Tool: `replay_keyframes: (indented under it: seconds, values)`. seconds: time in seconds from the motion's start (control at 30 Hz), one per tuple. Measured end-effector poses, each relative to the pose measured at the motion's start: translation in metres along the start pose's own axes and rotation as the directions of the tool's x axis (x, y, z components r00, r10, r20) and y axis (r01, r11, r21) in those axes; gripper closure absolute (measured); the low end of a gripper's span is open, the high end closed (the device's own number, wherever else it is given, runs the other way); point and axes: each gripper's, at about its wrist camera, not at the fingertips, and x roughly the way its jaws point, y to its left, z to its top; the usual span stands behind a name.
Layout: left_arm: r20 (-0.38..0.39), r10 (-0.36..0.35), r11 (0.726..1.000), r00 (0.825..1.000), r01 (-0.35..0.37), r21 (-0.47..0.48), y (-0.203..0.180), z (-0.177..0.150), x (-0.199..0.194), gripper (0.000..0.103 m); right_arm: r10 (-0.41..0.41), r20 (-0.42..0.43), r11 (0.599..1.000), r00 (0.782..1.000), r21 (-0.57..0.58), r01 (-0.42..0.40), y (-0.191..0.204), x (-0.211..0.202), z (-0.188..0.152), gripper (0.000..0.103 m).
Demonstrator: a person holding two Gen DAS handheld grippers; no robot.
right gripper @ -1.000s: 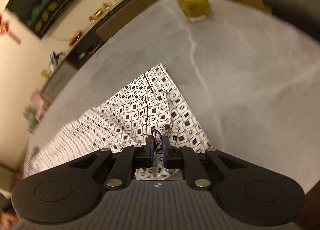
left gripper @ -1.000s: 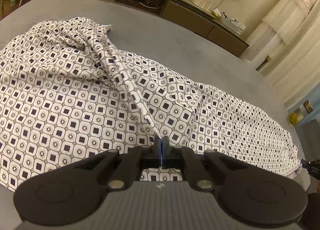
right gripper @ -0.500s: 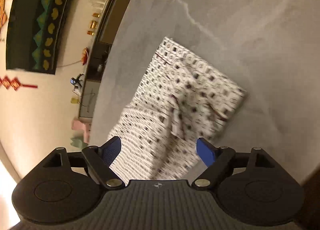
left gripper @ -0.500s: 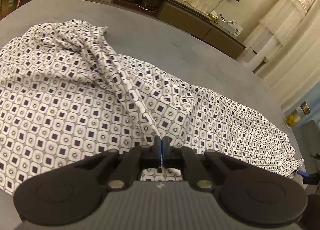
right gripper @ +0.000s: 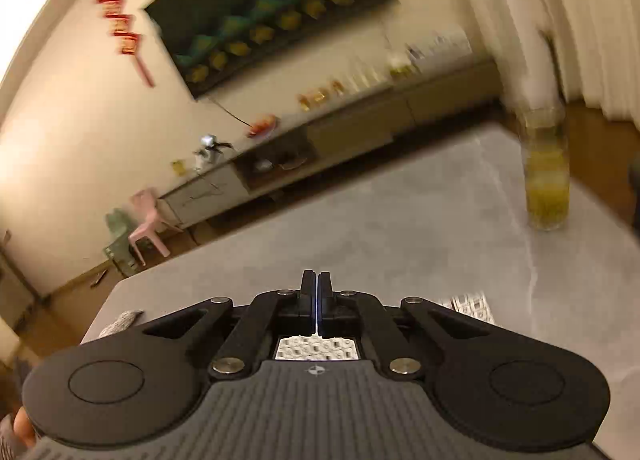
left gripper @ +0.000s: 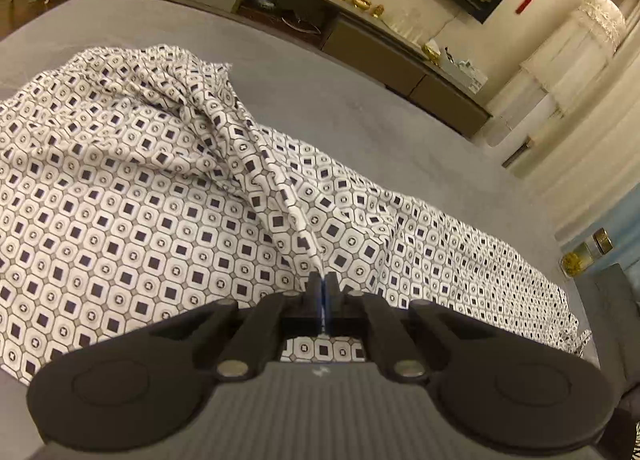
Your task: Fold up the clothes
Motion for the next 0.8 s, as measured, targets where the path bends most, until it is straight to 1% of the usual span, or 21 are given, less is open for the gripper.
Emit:
replay_keyframes:
  seconds: [0.07, 0.1, 0.13, 0.17, 0.2, 0.23, 0.3, 0.33, 0.37, 0.4, 0.43, 0.47, 0.5, 0.53, 0.57, 0.6, 0.67, 0.7, 0.73, 0.77, 0.8]
  values:
    - [-0.017, -0.009, 1.0, 1.0, 0.01, 0.023, -0.006, 0.0, 0.005, 0.102, -0.095, -0.117, 0.995, 0.989, -0.025, 0.093, -0.015, 0.007, -0.017, 0.1]
    - [-0.021, -0.013, 0.999, 1.0, 0.013, 0.036, -0.008, 0.0, 0.006, 0.102, -0.163, -0.166, 0.985, 0.973, -0.079, 0.152, -0.02, 0.013, -0.026, 0.083]
    - [-0.022, -0.013, 0.999, 1.0, 0.014, 0.047, -0.01, -0.001, 0.006, 0.102, -0.239, -0.204, 0.966, 0.949, -0.152, 0.21, -0.024, 0.021, -0.034, 0.05]
    - [-0.02, -0.01, 0.999, 1.0, 0.011, 0.05, -0.01, -0.001, 0.005, 0.102, -0.272, -0.241, 0.948, 0.932, -0.233, 0.217, -0.026, 0.028, -0.041, 0.036]
    - [-0.017, -0.007, 0.999, 1.0, 0.007, 0.047, -0.008, -0.002, 0.004, 0.102, -0.28, -0.269, 0.928, 0.922, -0.323, 0.188, -0.026, 0.034, -0.046, 0.021]
    - [-0.015, -0.002, 0.999, 1.0, 0.002, 0.041, -0.006, -0.001, 0.004, 0.102, -0.303, -0.277, 0.887, 0.912, -0.431, 0.164, -0.023, 0.041, -0.049, 0.018]
    - [-0.011, 0.012, 1.0, 1.0, -0.011, 0.028, -0.003, 0.0, 0.004, 0.102, -0.361, -0.277, 0.762, 0.89, -0.638, 0.111, -0.016, 0.056, -0.055, 0.014]
    - [-0.012, 0.019, 0.999, 1.0, -0.019, 0.029, -0.002, 0.0, 0.006, 0.102, -0.379, -0.292, 0.704, 0.878, -0.707, 0.068, -0.016, 0.067, -0.056, 0.014]
    - [-0.014, 0.027, 0.999, 1.0, -0.026, 0.03, -0.002, 0.001, 0.007, 0.102, -0.386, -0.319, 0.661, 0.866, -0.75, 0.018, -0.018, 0.078, -0.056, 0.014]
    - [-0.015, 0.034, 0.999, 0.999, -0.034, 0.03, -0.001, 0.001, 0.009, 0.102, -0.385, -0.358, 0.632, 0.851, -0.774, -0.04, -0.021, 0.089, -0.056, 0.015]
    - [-0.017, 0.042, 0.999, 0.999, -0.042, 0.031, -0.001, 0.001, 0.01, 0.102, -0.38, -0.402, 0.614, 0.833, -0.783, -0.098, -0.025, 0.1, -0.056, 0.026]
    - [-0.018, 0.05, 0.998, 0.999, -0.049, 0.032, -0.001, 0.001, 0.011, 0.102, -0.372, -0.445, 0.61, 0.814, -0.779, -0.147, -0.026, 0.109, -0.054, 0.046]
    - [-0.02, 0.057, 0.998, 0.998, -0.057, 0.033, 0.0, 0.002, 0.013, 0.102, -0.373, -0.484, 0.62, 0.792, -0.765, -0.176, -0.028, 0.118, -0.05, 0.098]
    - [-0.021, 0.065, 0.997, 0.998, -0.064, 0.033, 0.0, 0.002, 0.014, 0.102, -0.378, -0.504, 0.62, 0.777, -0.761, -0.192, -0.026, 0.124, -0.044, 0.099]
    - [-0.021, 0.068, 0.997, 0.997, -0.067, 0.029, 0.001, 0.003, 0.015, 0.102, -0.381, -0.485, 0.582, 0.787, -0.788, -0.204, -0.019, 0.123, -0.038, 0.099]
    - [-0.018, 0.068, 0.997, 0.998, -0.068, 0.02, 0.003, 0.003, 0.015, 0.102, -0.378, -0.433, 0.529, 0.819, -0.826, -0.193, -0.007, 0.115, -0.028, 0.099]
    - [-0.012, 0.068, 0.998, 0.998, -0.068, 0.01, 0.005, 0.005, 0.015, 0.102, -0.302, -0.224, 0.431, 0.927, -0.899, -0.077, 0.028, 0.077, 0.0, 0.099]
    - [-0.011, 0.065, 0.998, 0.998, -0.065, 0.005, 0.006, 0.005, 0.015, 0.102, -0.248, -0.087, 0.355, 0.965, -0.935, 0.007, 0.047, 0.052, 0.006, 0.099]
    - [-0.014, 0.064, 0.998, 0.998, -0.064, 0.005, 0.006, 0.006, 0.017, 0.102, -0.205, 0.024, 0.258, 0.979, -0.963, 0.078, 0.059, 0.03, -0.001, 0.099]
    - [-0.02, 0.065, 0.998, 0.998, -0.065, 0.007, 0.006, 0.006, 0.019, 0.102, -0.163, 0.113, 0.158, 0.98, -0.978, 0.139, 0.069, 0.011, -0.013, 0.099]
    - [-0.028, 0.064, 0.998, 0.998, -0.063, 0.011, 0.005, 0.006, 0.021, 0.102, -0.162, 0.123, 0.097, 0.979, -0.986, 0.139, 0.066, 0.004, -0.031, 0.099]
